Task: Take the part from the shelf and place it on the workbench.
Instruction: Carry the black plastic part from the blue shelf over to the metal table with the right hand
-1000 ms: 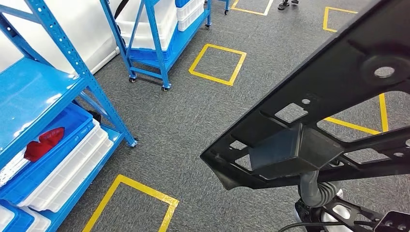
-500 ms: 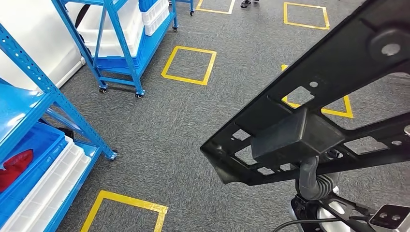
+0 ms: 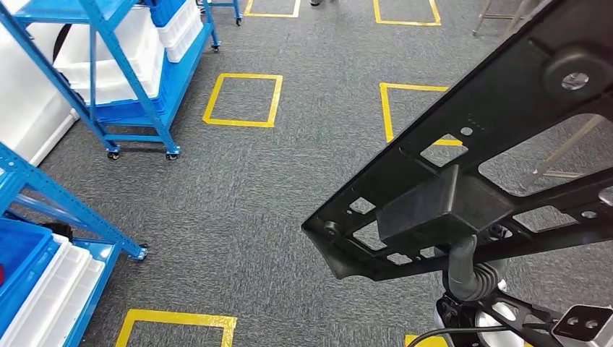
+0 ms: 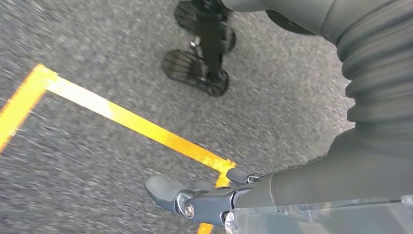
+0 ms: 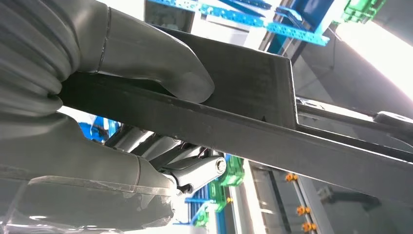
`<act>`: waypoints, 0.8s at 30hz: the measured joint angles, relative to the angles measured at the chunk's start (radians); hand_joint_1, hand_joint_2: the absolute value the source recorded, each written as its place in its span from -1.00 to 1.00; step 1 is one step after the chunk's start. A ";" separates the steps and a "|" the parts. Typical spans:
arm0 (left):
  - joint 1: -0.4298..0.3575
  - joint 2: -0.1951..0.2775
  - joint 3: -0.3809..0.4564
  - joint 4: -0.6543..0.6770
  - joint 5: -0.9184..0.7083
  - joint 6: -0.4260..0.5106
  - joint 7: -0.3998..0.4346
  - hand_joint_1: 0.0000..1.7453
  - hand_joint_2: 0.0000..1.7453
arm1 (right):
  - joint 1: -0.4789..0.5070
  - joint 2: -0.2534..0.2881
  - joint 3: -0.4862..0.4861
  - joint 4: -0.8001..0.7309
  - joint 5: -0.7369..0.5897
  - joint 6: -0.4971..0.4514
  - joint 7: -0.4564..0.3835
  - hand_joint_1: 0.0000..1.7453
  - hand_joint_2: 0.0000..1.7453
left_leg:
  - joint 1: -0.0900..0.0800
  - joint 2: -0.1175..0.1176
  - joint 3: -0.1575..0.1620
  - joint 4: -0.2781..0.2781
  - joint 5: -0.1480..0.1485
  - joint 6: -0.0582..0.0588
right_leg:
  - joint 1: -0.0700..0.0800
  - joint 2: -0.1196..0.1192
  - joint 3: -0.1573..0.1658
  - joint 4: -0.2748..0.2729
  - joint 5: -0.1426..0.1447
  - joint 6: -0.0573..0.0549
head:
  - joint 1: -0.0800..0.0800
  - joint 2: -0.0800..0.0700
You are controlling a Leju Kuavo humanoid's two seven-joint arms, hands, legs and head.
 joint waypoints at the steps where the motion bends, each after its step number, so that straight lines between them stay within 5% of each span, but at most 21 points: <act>1: 0.000 0.003 0.003 0.000 0.006 -0.004 -0.006 -1.00 1.00 | 0.002 0.004 -0.008 0.000 0.000 0.010 0.000 1.00 1.00 | 0.003 -0.024 -0.017 0.040 -0.026 -0.003 | -0.002 0.009 0.002 -0.003 0.002 -0.006 | -0.001 0.000; 3: 0.003 0.010 0.011 0.000 0.017 -0.021 -0.019 -1.00 1.00 | 0.009 0.015 -0.029 0.000 0.014 0.025 0.000 1.00 1.00 | 0.005 -0.065 -0.080 0.175 -0.092 -0.007 | -0.001 0.030 0.002 -0.004 0.003 -0.013 | -0.003 0.000; 5: 0.007 0.019 0.018 0.000 0.022 -0.038 -0.031 -1.00 1.00 | 0.024 0.030 -0.047 -0.001 0.040 0.027 0.000 1.00 1.00 | 0.005 -0.073 -0.133 0.272 -0.116 -0.007 | 0.002 0.056 0.003 -0.003 0.003 -0.015 | -0.003 0.000; 7: 0.008 0.026 0.021 0.000 0.021 -0.048 -0.036 -1.00 1.00 | 0.038 0.043 -0.056 -0.005 0.056 0.021 0.000 1.00 1.00 | 0.005 -0.079 -0.116 0.218 -0.061 -0.003 | 0.003 0.084 0.006 -0.002 0.002 -0.014 | -0.003 0.000; 10: 0.007 0.040 0.021 0.000 0.015 -0.050 -0.034 -1.00 1.00 | 0.050 0.054 -0.062 -0.014 0.068 -0.005 0.000 1.00 1.00 | 0.007 -0.132 -0.033 0.025 0.031 0.005 | 0.003 0.121 0.007 0.003 0.000 -0.006 | -0.004 0.000; 12: 0.005 0.049 0.021 -0.001 0.012 -0.046 -0.030 -1.00 1.00 | 0.056 0.059 -0.063 -0.018 0.067 -0.022 0.000 1.00 1.00 | 0.005 -0.144 -0.017 -0.012 0.034 0.011 | 0.001 0.143 0.000 0.005 0.003 0.006 | -0.004 0.000; 14: 0.000 0.056 0.022 -0.001 0.012 -0.041 -0.028 -1.00 1.00 | 0.063 0.062 -0.064 -0.020 0.065 -0.028 0.000 1.00 1.00 | 0.005 -0.124 -0.014 -0.020 0.039 0.022 | -0.002 0.154 -0.006 0.006 0.004 0.019 | -0.004 0.000; 16: -0.002 0.061 0.022 -0.001 0.012 -0.038 -0.027 -1.00 1.00 | 0.065 0.065 -0.067 -0.022 0.065 -0.030 0.000 1.00 1.00 | 0.007 -0.100 -0.010 -0.032 0.047 0.035 | 0.000 0.111 -0.031 0.057 -0.029 0.027 | 0.001 0.000; 18: 0.001 0.064 0.022 -0.002 0.012 -0.037 -0.027 -1.00 1.00 | 0.065 0.067 -0.068 -0.024 0.065 -0.030 0.000 1.00 1.00 | 0.004 -0.076 -0.010 -0.036 0.048 0.042 | -0.001 0.050 -0.092 0.184 -0.096 0.032 | 0.005 0.000; 20: 0.004 0.068 0.022 -0.002 0.013 -0.036 -0.027 -1.00 1.00 | 0.067 0.070 -0.068 -0.023 0.065 -0.025 0.000 1.00 1.00 | 0.001 -0.051 -0.011 -0.035 0.046 0.042 | -0.006 0.031 -0.143 0.290 -0.132 0.037 | 0.005 0.000; 22: 0.004 0.072 0.022 -0.002 0.014 -0.035 -0.029 -1.00 1.00 | 0.066 0.076 -0.068 -0.022 0.062 -0.013 0.000 1.00 1.00 | 0.000 -0.028 -0.010 -0.034 0.044 0.040 | -0.009 0.021 -0.121 0.253 -0.098 0.038 | 0.005 0.000; 24: 0.003 0.079 0.022 -0.002 0.014 -0.035 -0.030 -1.00 1.00 | 0.060 0.085 -0.070 -0.020 0.059 0.003 0.000 1.00 1.00 | -0.002 -0.008 -0.005 -0.032 0.038 0.033 | -0.005 -0.019 -0.040 0.105 -0.038 0.032 | 0.005 0.000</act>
